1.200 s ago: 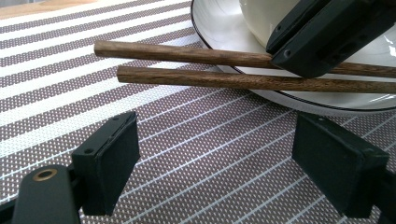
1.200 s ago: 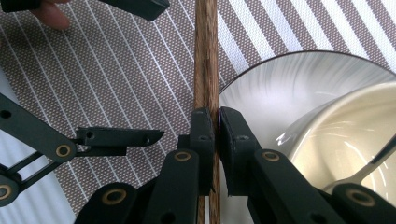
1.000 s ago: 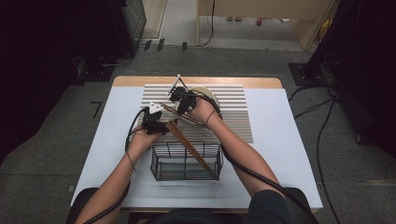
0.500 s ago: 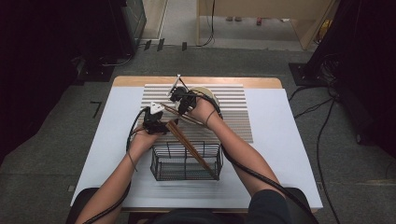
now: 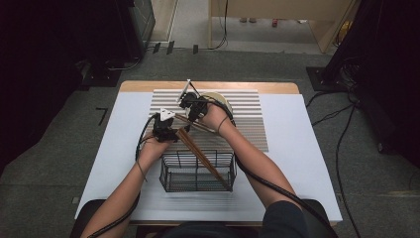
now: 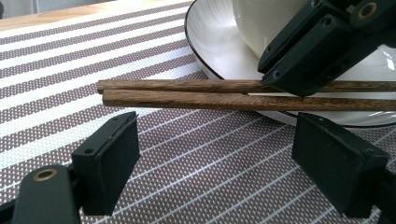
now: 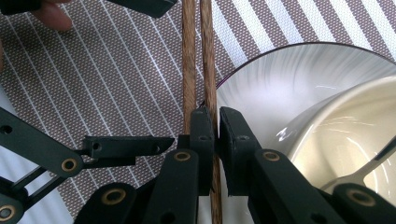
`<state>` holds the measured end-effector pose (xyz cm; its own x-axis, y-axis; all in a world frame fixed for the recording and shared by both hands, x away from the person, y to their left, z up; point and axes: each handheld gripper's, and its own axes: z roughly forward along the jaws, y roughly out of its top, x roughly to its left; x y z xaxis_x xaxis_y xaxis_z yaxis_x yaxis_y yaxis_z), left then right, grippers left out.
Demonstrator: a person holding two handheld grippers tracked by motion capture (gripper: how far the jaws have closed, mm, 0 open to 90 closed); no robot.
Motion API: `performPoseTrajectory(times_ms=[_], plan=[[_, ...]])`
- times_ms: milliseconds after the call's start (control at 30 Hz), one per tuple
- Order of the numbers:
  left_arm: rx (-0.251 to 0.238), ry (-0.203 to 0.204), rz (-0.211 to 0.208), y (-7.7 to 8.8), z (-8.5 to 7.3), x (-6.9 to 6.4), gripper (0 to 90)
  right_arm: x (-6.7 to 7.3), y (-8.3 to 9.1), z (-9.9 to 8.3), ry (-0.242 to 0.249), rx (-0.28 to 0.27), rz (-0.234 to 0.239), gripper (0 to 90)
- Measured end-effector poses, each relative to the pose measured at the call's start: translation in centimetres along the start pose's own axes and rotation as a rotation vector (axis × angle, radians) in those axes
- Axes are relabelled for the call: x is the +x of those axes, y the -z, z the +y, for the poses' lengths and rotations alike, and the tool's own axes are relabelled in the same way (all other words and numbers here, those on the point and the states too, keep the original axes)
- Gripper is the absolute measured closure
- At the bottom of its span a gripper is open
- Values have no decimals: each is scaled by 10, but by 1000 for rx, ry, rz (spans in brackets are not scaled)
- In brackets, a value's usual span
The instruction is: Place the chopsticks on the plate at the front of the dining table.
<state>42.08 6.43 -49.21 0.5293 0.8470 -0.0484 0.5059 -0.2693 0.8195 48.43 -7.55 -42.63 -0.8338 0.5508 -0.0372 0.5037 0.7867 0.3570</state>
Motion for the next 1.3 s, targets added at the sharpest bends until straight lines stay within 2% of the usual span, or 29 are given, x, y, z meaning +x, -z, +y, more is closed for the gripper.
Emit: performPoseTrajectory(times_ms=[133, 433, 567, 833, 933, 1100, 1300], plan=[[-3, 3, -1, -1, 0, -1, 156, 0, 2, 0, -5, -6, -3, 840], [-1, 9, -3, 0, 1, 0, 156, 2, 10, -4, 5, -63, 12, 791], [-2, 15, -5, 1, 2, 0, 156, 2, 13, -9, -13, -96, 59, 767], [4, 10, -2, 1, 1, 1, 156, 2, 20, -24, -9, -175, 129, 700], [6, 6, -3, 1, 1, 1, 156, 3, 22, -27, -5, -195, 139, 656], [9, 1, 10, 1, 1, 0, 155, 6, 26, -34, 8, -227, 157, 633], [6, 4, 9, 2, 1, -2, 155, 6, 31, -46, 10, -267, 154, 582]])
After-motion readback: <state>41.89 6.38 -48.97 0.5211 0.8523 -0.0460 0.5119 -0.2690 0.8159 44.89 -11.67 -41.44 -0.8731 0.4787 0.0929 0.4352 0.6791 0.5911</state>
